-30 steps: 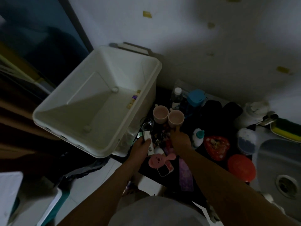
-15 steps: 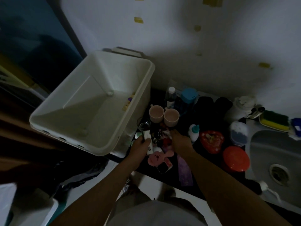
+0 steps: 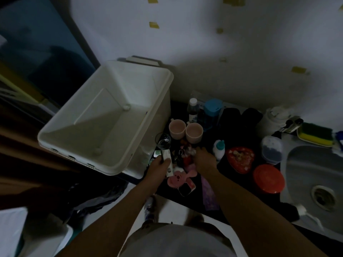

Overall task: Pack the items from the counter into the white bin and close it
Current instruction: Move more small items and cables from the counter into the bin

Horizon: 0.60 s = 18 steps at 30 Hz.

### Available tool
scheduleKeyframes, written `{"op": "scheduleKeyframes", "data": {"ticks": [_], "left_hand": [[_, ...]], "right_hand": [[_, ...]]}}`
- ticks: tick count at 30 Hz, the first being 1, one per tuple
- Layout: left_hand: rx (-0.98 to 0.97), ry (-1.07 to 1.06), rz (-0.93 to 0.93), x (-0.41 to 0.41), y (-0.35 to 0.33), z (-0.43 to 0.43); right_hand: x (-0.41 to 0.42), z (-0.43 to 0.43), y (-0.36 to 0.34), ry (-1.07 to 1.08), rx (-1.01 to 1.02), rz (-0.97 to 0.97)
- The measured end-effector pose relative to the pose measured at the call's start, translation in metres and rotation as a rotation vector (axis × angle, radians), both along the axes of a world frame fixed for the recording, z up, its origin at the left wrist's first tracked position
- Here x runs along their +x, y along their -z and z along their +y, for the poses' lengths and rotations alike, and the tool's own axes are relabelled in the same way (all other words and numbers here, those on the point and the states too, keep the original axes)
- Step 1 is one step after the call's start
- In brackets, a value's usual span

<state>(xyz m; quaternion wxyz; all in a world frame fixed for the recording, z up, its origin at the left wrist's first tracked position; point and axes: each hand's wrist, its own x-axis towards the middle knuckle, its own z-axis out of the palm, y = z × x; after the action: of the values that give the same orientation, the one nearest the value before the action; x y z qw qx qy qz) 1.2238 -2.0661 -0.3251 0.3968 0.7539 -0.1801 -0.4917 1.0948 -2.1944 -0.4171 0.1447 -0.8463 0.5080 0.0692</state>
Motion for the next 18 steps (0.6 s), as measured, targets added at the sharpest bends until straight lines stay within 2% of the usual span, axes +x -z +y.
{"op": "scheduleKeyframes", "data": {"ticks": [5,11,14,18], "left_hand": [[-0.026,0.032,0.021,-0.004,-0.010,-0.007],[-0.127,0.033,0.035,0.000,-0.021,-0.027],[-0.182,-0.007,0.114,-0.001,-0.035,-0.042],[-0.248,0.010,0.126,0.007,-0.061,-0.065]], "right_hand": [[0.001,0.005,-0.020,0.150,0.082,-0.280],[0.002,0.023,-0.060,0.389,0.207,-0.993],[0.005,0.027,-0.084,0.443,0.241,-1.060],[0.012,0.017,-0.107,0.474,0.235,-1.162]]}}
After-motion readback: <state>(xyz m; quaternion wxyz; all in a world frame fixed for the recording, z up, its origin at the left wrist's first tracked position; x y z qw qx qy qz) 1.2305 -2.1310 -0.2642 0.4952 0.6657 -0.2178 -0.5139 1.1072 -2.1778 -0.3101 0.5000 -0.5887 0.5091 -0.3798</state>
